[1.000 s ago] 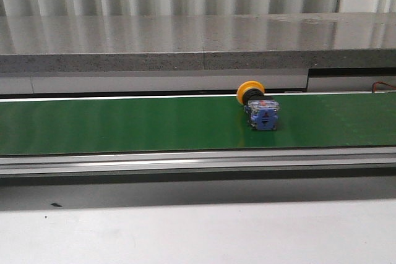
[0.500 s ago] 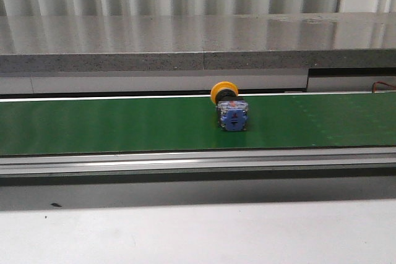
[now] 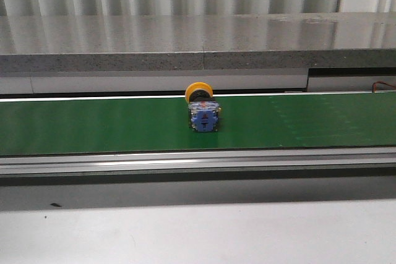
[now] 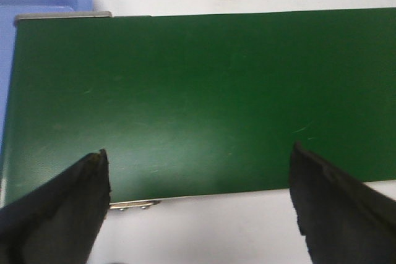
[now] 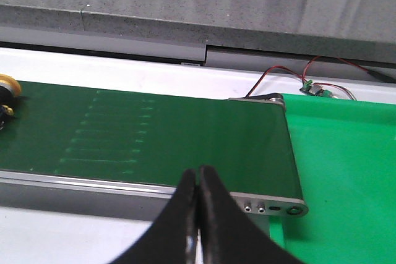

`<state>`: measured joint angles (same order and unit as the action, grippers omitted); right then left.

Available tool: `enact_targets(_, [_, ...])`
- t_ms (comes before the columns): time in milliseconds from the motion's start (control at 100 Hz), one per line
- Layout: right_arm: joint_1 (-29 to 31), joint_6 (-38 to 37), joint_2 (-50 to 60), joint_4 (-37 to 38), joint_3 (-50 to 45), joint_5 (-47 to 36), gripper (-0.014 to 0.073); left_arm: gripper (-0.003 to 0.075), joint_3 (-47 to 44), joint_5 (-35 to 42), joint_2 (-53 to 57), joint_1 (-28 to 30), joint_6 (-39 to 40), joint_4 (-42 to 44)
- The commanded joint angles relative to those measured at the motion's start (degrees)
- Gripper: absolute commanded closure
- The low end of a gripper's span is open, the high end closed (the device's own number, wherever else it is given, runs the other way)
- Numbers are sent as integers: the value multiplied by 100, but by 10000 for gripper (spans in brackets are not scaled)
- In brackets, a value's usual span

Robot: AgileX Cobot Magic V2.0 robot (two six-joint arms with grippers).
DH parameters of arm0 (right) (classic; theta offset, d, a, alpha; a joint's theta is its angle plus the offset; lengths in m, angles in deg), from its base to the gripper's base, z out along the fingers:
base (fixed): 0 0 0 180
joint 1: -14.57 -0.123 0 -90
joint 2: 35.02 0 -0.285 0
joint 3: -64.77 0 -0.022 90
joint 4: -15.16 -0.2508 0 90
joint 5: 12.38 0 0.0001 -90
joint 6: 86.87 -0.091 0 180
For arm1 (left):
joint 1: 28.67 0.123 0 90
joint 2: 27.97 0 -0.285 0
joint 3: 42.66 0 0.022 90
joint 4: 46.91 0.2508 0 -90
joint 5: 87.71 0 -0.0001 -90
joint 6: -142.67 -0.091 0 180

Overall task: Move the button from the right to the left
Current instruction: 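Let the belt carry the button toward the left arm, then lower the left gripper over the button and close on it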

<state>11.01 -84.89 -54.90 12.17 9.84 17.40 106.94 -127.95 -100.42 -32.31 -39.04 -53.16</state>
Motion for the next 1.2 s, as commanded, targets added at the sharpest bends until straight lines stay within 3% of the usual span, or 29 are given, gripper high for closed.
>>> enact_targets(0, [-7, 59, -39, 49, 135, -475, 662, 190, 603, -77, -269, -41, 39, -472])
enact_targets(260, [-7, 59, -39, 49, 135, -475, 662, 223, 1895, -739, -1323, -900, 70, -656])
enact_targets(650, [-7, 59, -39, 49, 135, -475, 662, 223, 3516, -1367, -2968, -2187, 1267, -656])
enact_targets(890, [-7, 59, -39, 49, 135, -475, 662, 223, 4075, -1886, -3704, -2389, 1524, -696])
enact_targets(1190, [-7, 59, -39, 49, 135, -475, 662, 223, 4135, -2002, -4149, -2389, 1665, -757])
